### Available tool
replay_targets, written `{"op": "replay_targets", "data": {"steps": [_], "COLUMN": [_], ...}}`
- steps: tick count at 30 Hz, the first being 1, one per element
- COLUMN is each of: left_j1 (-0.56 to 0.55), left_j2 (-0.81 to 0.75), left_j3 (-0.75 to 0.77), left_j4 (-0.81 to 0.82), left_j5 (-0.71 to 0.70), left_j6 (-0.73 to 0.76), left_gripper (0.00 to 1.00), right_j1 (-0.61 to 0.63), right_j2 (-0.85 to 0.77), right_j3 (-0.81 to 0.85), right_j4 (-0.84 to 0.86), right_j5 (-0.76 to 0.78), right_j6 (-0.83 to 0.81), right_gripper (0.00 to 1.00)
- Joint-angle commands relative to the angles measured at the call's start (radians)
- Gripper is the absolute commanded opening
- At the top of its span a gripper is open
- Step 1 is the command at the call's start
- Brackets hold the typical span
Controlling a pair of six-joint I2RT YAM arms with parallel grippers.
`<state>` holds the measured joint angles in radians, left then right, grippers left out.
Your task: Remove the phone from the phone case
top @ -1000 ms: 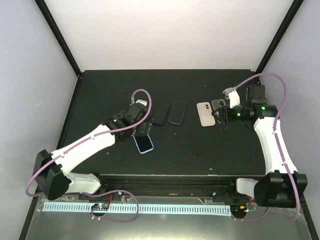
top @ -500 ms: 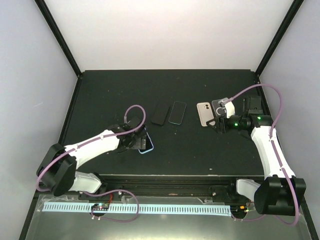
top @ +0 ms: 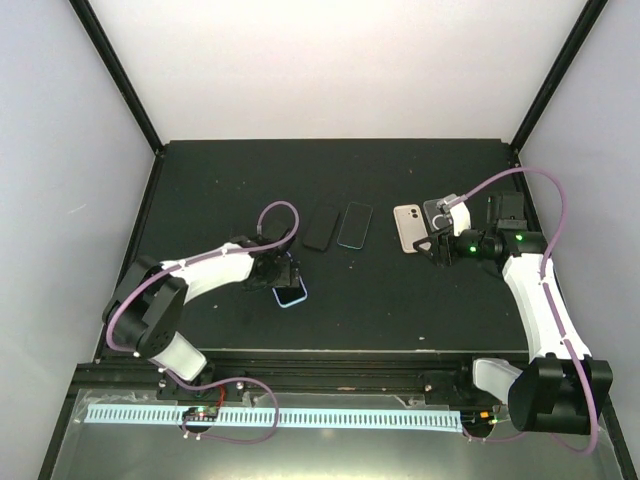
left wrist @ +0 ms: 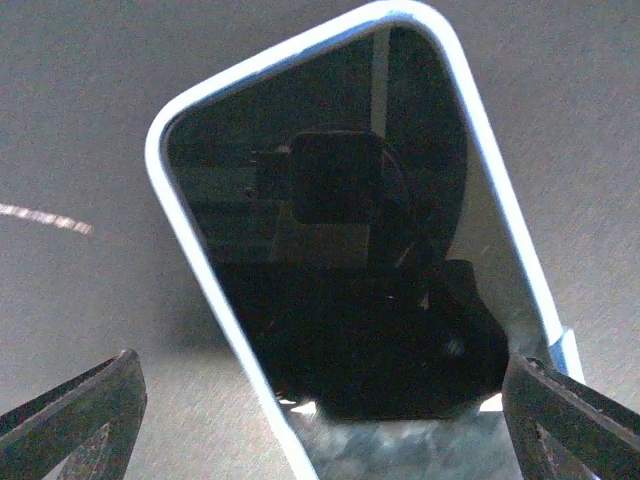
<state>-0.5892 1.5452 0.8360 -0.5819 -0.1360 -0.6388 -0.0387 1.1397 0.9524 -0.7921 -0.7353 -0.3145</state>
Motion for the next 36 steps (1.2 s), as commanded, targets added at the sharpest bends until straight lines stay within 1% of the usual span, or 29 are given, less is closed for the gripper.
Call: {"op": "replay_targets", "data": {"steps": [1,7,10,14,17,21,25,26,28,32,34,35,36], "left_j1": [0.034,0.078,0.079,0.058,-0.009,-0.158,-0.308,-0.332,-0.369,-0.376,-0.374,-0.374,-0.374], "left_j2": [0.061,0.133,0.167,0.222,0.233,0.218,0.215,0.198,0.129,-0.076,-0.170,-0.203,-0.233], "left_j3": [0.076,0.145,0.169,0.183,0.193,0.206,0.238,0.235,0.209,0.152,0.123,0.106,0.084], "left_j4": [0.062,0.091,0.106,0.139,0.168,0.224,0.186,0.179,0.176,0.158,0.127,0.111,0.093], "left_j5": [0.059,0.115,0.139,0.215,0.219,0.229,0.219,0.204,0.130,-0.009,-0.023,-0.016,-0.012], "left_j6": [0.011,0.021,0.023,0.027,0.047,0.105,0.159,0.167,0.176,0.173,0.166,0.160,0.148], "left_gripper": [0.99,0.99,0.99,0.99,0.99,0.99,0.99,0.99,0.99,0.99,0.99,0.99,0.99], "right_j1": [0.003,0.002,0.002,0.004,0.003,0.003,0.003,0.002,0.003,0.002,0.005,0.004,0.008], "right_j2": [-0.009,-0.018,-0.004,0.011,0.016,0.024,0.039,0.040,0.039,0.010,-0.006,-0.006,-0.004], "right_j3": [-0.003,-0.009,-0.007,-0.004,-0.002,0.000,0.004,0.007,0.013,0.024,0.043,0.051,0.068], "right_j4": [0.018,0.027,0.024,0.024,0.024,0.026,0.018,0.016,0.006,-0.005,-0.033,-0.060,-0.090], "right_j5": [0.015,0.018,0.020,0.029,0.037,0.039,0.035,0.033,0.034,0.009,-0.012,-0.031,-0.040], "right_j6": [-0.017,-0.014,-0.013,-0.015,-0.014,-0.014,-0.016,-0.020,-0.033,-0.096,-0.167,-0.233,-0.300], "right_gripper": [0.68,0.68,0.68,0.68,0.67,0.68,0.68,0.67,0.68,0.67,0.66,0.66,0.69]}}
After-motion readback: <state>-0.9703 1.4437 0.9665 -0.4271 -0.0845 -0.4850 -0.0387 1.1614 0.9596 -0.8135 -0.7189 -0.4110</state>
